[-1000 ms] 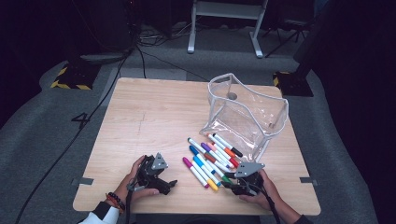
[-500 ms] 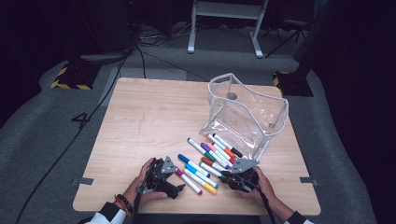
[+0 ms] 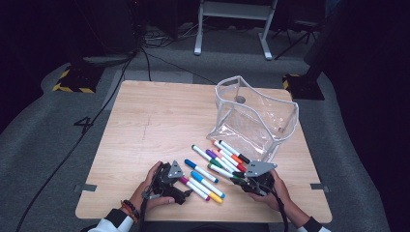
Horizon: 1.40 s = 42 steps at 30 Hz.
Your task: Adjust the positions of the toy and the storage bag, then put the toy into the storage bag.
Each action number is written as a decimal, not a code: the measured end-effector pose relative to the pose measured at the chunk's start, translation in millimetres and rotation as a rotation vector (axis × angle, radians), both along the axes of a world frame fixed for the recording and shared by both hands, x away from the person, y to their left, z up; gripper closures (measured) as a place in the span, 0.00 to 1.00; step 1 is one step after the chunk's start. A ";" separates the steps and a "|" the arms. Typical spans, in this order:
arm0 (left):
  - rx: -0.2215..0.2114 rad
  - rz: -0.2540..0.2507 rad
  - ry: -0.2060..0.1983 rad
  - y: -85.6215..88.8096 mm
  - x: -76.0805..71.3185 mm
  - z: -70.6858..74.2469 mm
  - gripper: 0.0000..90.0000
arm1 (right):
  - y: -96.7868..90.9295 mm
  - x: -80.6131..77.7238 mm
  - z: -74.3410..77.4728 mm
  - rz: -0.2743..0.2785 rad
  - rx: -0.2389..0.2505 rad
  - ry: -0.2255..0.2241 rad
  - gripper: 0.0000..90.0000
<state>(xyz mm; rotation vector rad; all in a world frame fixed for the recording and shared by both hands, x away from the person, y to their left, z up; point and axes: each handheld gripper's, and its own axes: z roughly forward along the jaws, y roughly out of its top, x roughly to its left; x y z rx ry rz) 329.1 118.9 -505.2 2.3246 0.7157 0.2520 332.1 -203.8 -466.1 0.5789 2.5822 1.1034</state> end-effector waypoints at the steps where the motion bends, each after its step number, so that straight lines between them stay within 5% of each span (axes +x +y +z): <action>1: 0.000 0.000 0.000 0.0 0.0 0.0 0.00 | 0.0 0.0 0.0 0.000 0.000 0.000 0.83; 26: 0.001 0.009 0.001 5.5 6.9 0.0 0.00 | -9.8 -1.4 33.9 0.007 0.071 -0.060 0.83; 42: 0.000 0.054 0.002 24.3 11.6 -0.2 0.00 | -23.5 -6.7 104.8 0.034 0.145 -0.170 0.83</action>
